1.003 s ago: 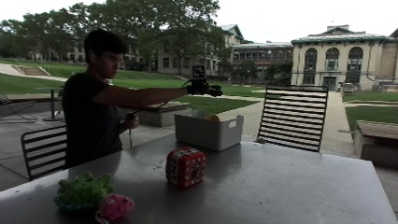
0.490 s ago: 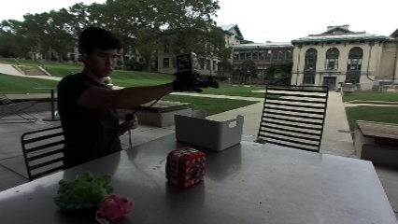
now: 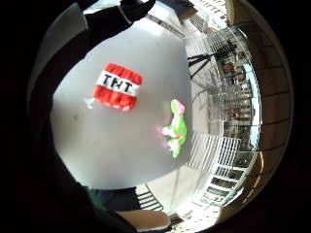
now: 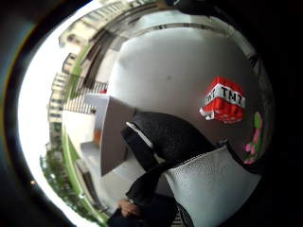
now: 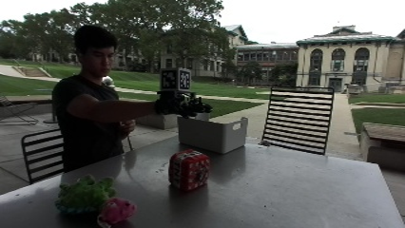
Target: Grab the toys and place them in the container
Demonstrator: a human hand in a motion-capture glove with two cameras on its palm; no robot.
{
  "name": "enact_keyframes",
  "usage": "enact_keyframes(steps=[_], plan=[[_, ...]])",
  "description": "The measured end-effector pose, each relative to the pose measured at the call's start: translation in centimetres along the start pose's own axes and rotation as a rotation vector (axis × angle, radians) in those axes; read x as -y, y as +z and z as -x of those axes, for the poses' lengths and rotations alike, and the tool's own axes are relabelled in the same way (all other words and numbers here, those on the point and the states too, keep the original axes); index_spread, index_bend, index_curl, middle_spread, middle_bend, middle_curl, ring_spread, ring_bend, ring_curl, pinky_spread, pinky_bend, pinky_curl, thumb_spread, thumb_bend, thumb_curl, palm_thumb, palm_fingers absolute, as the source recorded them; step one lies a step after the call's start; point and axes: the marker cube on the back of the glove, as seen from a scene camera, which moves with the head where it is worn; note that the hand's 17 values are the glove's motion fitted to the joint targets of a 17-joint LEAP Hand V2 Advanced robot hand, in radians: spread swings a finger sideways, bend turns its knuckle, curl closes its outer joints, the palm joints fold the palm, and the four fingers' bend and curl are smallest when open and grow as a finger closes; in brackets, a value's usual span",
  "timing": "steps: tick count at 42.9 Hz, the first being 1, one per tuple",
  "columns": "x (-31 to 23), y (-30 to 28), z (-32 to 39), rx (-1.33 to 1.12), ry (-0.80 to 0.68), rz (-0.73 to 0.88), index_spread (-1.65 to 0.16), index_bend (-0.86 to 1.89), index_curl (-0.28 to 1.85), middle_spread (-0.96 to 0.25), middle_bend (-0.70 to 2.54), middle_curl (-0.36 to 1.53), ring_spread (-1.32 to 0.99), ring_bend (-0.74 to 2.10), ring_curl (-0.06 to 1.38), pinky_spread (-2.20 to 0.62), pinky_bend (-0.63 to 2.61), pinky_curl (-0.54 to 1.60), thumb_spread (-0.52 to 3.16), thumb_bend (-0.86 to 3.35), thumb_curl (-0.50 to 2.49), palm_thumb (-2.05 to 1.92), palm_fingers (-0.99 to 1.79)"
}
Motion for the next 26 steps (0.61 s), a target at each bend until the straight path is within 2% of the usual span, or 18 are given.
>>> enact_keyframes(steps=[7, 13, 26], plan=[[0.6, 4.2, -3.3, 0.006, 0.043, 0.080, -0.35, 0.13, 0.42, -0.08, 0.24, 0.38, -0.07, 0.31, 0.20, 0.03, 1.03, 0.37, 1.04, -0.07, 0.26, -0.09, -0.12], [0.6, 7.5, -4.4, 0.009, 0.072, 0.150, -0.35, 0.12, 0.38, -0.06, 0.06, 0.31, -0.05, 0.21, 0.19, 0.02, 1.26, 0.42, 1.03, -0.07, 0.24, -0.09, -0.18], [0.6, 14.1, -5.4, -0.012, 0.098, 0.279, -0.35, 0.12, 0.34, -0.04, 0.02, 0.18, -0.02, 0.17, 0.19, -0.08, 1.56, 0.48, 1.00, -0.06, 0.23, -0.07, -0.24]])
